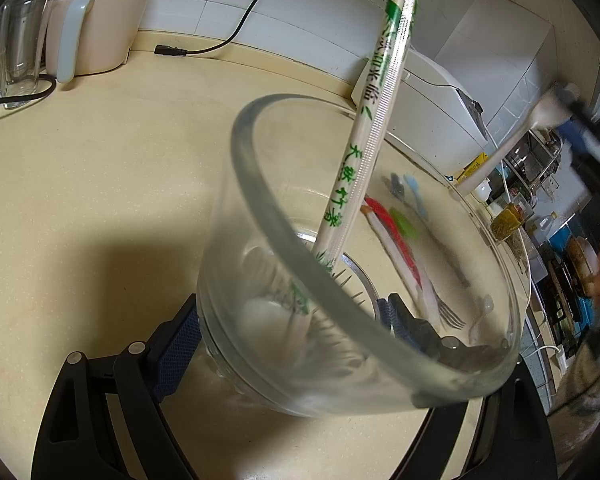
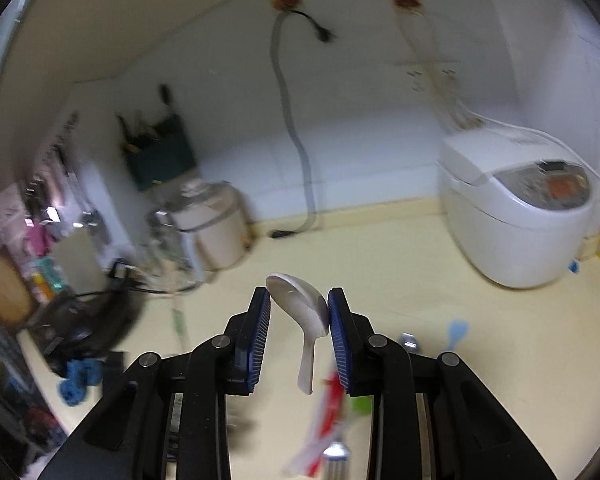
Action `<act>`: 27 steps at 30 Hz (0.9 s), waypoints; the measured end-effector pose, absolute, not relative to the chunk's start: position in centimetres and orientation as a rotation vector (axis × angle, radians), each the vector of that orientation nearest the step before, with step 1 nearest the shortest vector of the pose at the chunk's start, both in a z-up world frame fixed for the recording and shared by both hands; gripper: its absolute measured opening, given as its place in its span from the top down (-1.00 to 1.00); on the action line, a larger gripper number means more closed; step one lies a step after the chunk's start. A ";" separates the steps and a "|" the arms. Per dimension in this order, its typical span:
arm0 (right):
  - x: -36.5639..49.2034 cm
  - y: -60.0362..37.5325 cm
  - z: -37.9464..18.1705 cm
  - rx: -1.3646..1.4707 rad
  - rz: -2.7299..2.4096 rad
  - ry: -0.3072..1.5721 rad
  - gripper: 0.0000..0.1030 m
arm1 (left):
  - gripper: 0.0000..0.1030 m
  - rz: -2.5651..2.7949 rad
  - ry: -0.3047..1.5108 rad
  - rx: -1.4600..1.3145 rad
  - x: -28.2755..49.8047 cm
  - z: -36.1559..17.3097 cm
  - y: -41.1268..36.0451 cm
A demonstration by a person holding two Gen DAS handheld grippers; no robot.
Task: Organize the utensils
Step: 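Close the right tool on the white spoon and lift it toward the glass, then lower the white spoon into the held glass and open the right tool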
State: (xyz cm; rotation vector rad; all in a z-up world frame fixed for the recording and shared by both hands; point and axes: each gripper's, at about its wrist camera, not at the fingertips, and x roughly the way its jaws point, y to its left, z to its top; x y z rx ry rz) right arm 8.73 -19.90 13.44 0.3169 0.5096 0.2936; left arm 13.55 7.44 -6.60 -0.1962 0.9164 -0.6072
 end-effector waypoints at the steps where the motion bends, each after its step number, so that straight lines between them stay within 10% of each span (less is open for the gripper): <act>1: 8.7 -19.5 14.0 0.323 0.319 0.501 0.42 | -0.74 -0.607 0.916 -0.196 13.6 -6.6 7.4; 27: 12.1 -6.7 12.2 0.195 0.616 0.740 0.42 | -0.74 -0.607 0.916 -0.196 13.6 -6.6 7.4</act>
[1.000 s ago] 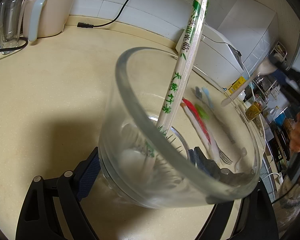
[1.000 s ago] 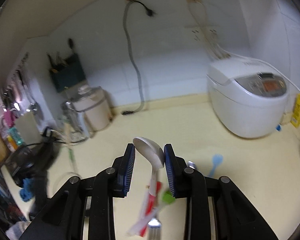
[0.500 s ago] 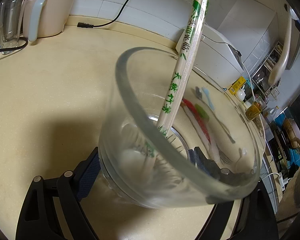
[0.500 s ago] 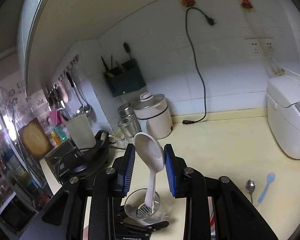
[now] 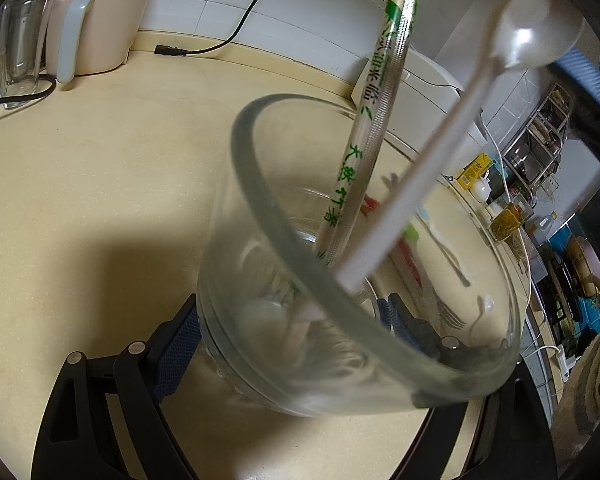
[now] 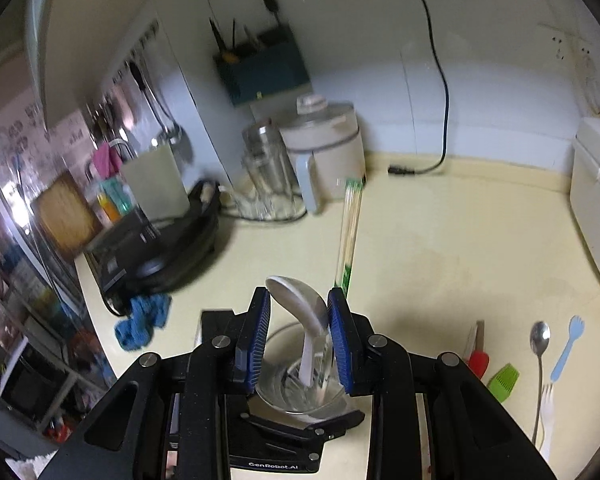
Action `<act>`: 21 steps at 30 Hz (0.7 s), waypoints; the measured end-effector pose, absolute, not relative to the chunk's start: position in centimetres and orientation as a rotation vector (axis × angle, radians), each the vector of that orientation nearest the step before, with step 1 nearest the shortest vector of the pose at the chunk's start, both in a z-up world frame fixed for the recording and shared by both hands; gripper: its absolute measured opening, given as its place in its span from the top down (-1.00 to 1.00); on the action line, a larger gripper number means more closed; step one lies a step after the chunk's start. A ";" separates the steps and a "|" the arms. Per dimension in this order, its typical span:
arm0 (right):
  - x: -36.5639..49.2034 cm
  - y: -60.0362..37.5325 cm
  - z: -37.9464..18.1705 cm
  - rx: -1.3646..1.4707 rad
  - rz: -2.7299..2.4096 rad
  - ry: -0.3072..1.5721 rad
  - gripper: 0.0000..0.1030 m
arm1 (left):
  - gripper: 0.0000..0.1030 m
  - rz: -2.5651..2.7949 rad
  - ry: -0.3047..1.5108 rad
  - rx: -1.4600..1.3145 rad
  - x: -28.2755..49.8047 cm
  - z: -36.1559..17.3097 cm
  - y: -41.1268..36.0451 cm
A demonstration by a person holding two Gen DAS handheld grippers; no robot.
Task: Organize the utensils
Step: 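Lower the white spoon into the held glass and open the right tool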
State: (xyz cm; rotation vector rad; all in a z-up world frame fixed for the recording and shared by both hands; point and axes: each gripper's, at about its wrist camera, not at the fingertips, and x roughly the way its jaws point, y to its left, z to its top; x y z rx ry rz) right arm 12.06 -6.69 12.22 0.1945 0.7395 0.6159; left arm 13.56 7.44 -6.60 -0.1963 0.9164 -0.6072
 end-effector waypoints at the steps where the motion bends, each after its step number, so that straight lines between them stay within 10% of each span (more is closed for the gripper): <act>1: 12.3 -6.5 11.9 0.193 0.609 0.754 0.42 | -0.74 -0.607 0.916 -0.196 13.6 -6.6 7.4; 21: 11.4 -10.3 11.1 0.288 0.546 0.730 0.36 | -0.74 -0.607 0.916 -0.196 13.6 -6.6 7.4</act>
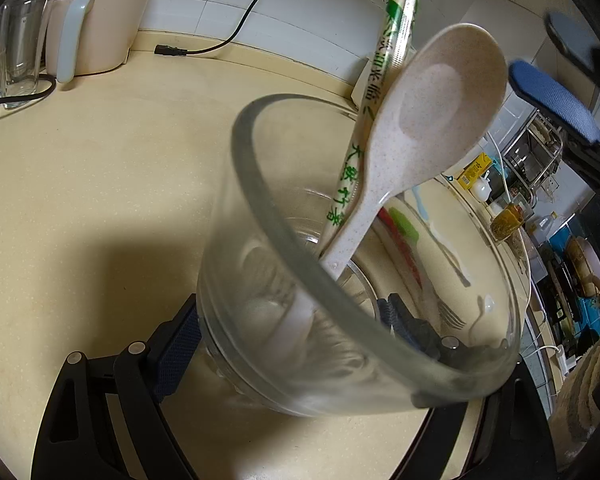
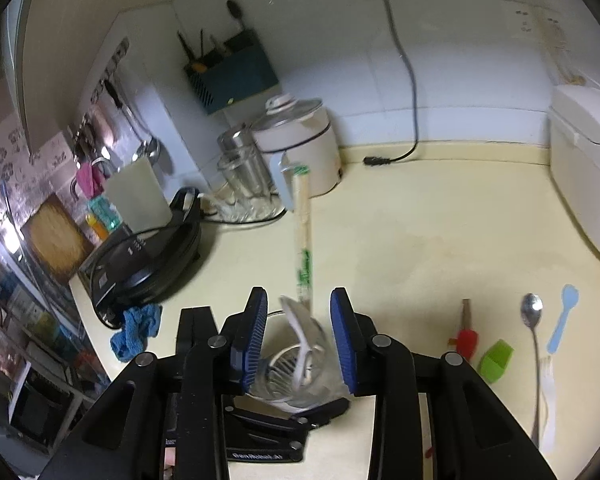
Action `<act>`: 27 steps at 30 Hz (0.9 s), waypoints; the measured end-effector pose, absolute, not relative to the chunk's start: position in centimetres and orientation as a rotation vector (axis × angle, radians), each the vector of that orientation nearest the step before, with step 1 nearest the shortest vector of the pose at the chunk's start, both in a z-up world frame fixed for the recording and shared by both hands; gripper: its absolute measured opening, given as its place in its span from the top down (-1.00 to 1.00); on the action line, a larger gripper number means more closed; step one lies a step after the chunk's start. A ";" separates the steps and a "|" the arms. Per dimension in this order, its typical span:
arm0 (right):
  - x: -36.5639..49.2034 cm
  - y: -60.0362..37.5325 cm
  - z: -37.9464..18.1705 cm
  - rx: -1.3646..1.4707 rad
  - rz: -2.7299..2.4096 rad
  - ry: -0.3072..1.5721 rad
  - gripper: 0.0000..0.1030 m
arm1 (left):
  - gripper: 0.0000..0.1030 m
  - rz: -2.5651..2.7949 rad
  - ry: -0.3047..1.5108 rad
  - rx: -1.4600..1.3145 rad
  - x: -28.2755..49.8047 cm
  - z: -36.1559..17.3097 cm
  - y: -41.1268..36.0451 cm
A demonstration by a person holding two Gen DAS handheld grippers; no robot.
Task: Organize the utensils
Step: 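Lower the white spoon into the held glass and open the right tool, then move the right tool back over the utensil pile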
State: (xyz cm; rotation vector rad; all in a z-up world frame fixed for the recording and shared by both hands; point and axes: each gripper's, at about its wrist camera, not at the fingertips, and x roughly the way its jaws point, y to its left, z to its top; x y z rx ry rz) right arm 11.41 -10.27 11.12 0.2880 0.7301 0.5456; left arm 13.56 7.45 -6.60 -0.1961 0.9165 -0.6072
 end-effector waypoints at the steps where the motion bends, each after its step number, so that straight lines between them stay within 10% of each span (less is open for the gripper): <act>1: 11.2 -11.0 11.2 0.294 0.531 0.720 0.36 | -0.74 -0.607 0.916 -0.196 13.6 -6.6 7.5; 27: 1.2 -27.7 -1.4 0.378 0.209 1.014 0.36 | -0.74 -0.606 0.917 -0.193 13.4 -6.6 7.4</act>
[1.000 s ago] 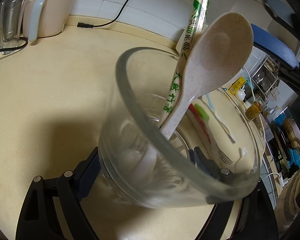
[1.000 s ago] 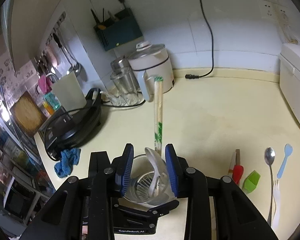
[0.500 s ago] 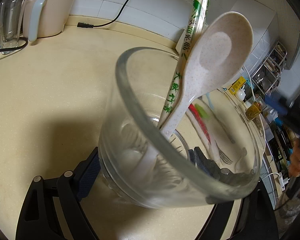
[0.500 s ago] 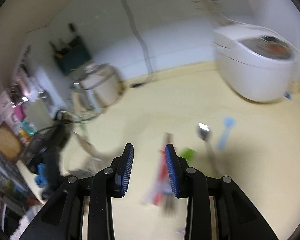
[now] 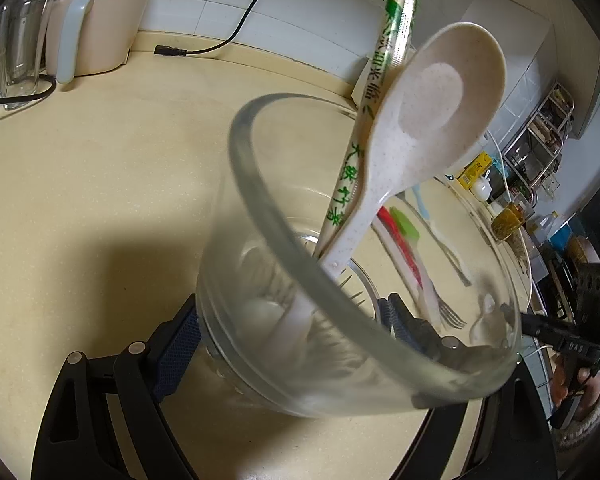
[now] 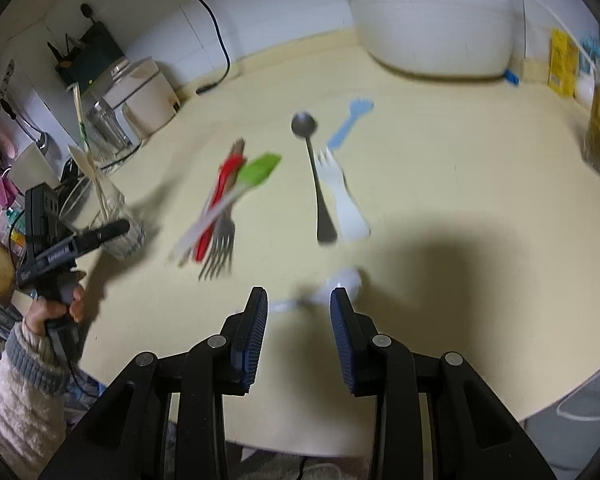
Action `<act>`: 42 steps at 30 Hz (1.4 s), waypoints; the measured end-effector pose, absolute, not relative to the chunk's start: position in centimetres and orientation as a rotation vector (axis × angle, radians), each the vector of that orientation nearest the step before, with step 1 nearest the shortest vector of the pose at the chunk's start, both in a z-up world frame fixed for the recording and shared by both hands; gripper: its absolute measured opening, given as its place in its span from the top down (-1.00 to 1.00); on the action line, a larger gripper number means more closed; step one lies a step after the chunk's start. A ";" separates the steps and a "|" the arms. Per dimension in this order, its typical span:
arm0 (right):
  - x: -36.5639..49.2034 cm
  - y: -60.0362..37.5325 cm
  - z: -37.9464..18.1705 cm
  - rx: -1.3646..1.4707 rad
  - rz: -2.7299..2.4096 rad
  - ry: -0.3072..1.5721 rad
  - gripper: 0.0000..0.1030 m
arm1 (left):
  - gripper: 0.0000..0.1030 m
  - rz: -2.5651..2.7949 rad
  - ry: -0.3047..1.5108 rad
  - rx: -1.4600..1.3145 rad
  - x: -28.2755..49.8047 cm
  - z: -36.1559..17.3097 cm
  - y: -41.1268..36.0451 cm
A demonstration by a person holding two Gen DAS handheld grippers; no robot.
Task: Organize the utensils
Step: 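Move the right tool back over the utensil pile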
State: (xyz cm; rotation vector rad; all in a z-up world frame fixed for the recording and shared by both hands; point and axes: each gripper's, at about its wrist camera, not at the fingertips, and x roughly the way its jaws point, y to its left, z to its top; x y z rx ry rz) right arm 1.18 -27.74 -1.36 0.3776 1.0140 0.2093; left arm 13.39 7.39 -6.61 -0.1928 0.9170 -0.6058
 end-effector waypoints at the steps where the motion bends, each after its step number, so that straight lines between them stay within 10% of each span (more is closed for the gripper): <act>1: 1.1 -27.7 -1.7 0.383 0.208 1.031 0.36 | -0.74 -0.606 0.917 -0.193 13.4 -6.6 7.4; 42: 9.6 -14.0 -2.0 -0.152 0.384 0.936 0.36 | -0.74 -0.606 0.918 -0.194 13.4 -6.6 7.3</act>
